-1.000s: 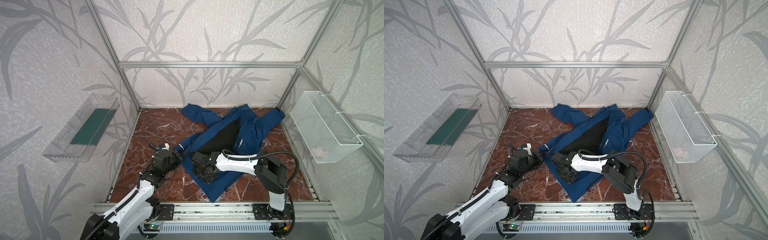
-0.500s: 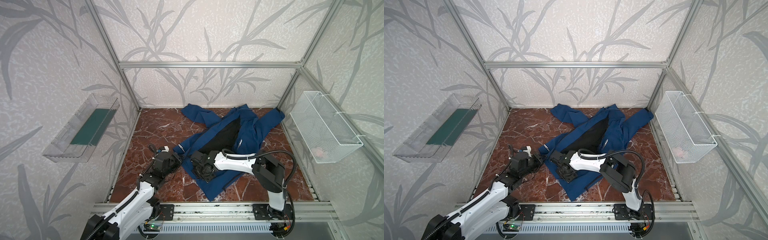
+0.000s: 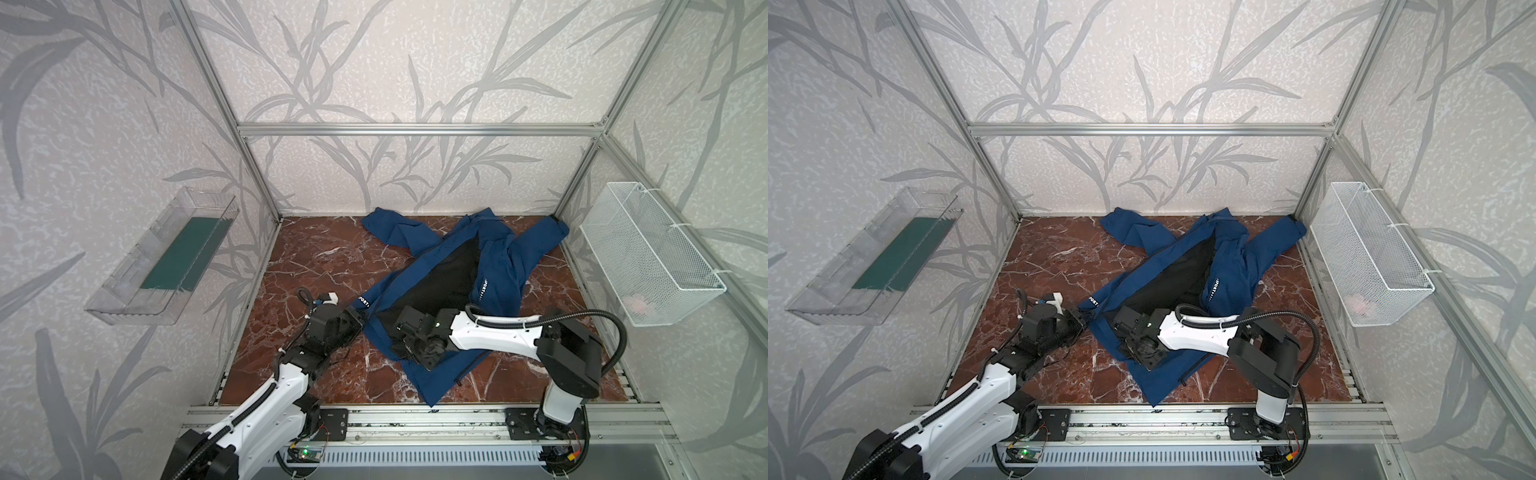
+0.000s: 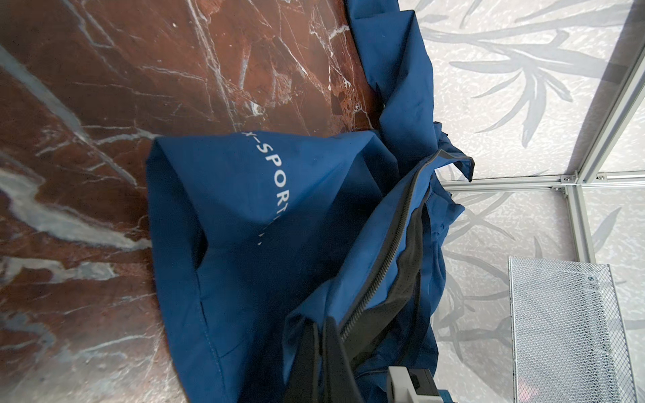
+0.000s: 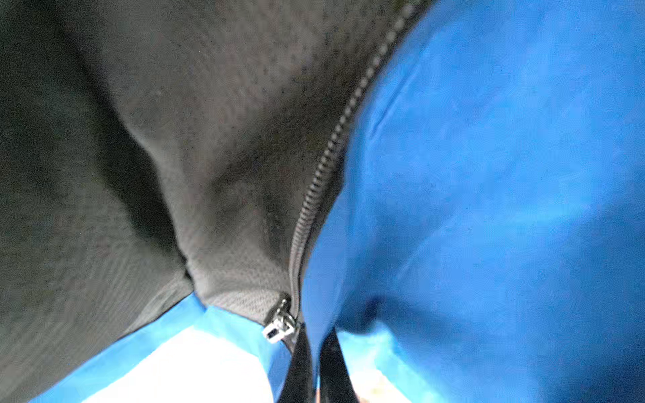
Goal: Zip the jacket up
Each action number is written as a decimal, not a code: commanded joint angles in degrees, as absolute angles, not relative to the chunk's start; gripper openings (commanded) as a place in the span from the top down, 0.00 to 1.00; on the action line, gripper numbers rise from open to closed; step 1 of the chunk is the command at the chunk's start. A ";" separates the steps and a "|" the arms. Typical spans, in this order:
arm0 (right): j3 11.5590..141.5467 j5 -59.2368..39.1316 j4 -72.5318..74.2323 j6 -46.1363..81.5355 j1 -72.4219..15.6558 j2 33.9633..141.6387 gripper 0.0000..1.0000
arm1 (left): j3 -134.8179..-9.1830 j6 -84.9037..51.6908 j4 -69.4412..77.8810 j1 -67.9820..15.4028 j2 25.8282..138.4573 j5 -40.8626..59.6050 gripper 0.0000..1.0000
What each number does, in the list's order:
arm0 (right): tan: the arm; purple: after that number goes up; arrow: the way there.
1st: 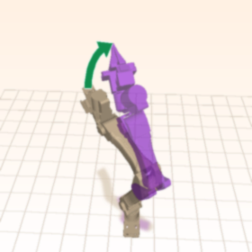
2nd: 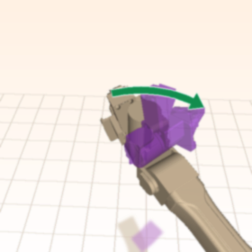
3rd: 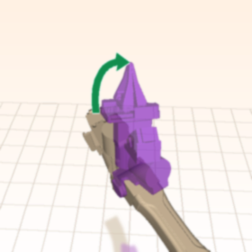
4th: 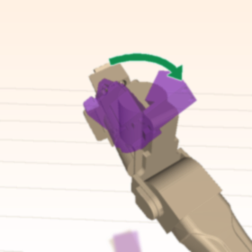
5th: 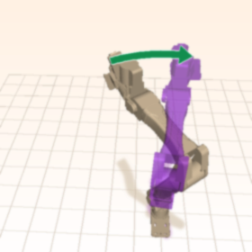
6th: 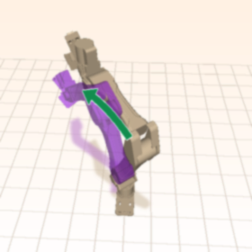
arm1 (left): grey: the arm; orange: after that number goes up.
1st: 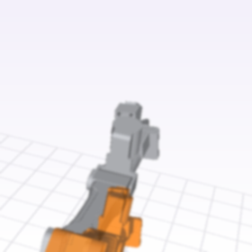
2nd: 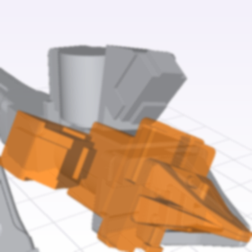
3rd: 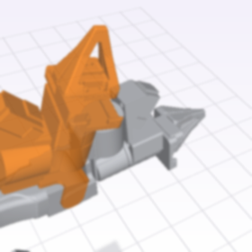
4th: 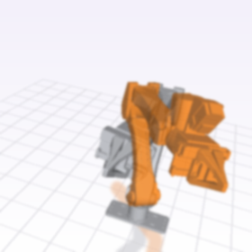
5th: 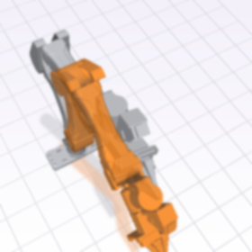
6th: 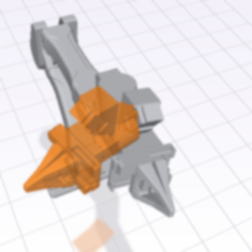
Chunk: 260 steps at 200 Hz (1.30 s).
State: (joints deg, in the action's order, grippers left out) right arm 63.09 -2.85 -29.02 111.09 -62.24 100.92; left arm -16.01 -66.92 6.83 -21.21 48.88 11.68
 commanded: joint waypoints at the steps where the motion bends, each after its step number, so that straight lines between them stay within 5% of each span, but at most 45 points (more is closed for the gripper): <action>1: 59.56 -1.36 -24.45 111.24 -62.22 98.76 0.97 | -15.28 -65.96 6.29 -20.81 49.27 11.33 1.00; 260: 57.75 -4.97 -17.84 112.24 -62.30 100.10 0.88 | -15.07 -67.04 4.64 -20.87 47.39 12.06 1.00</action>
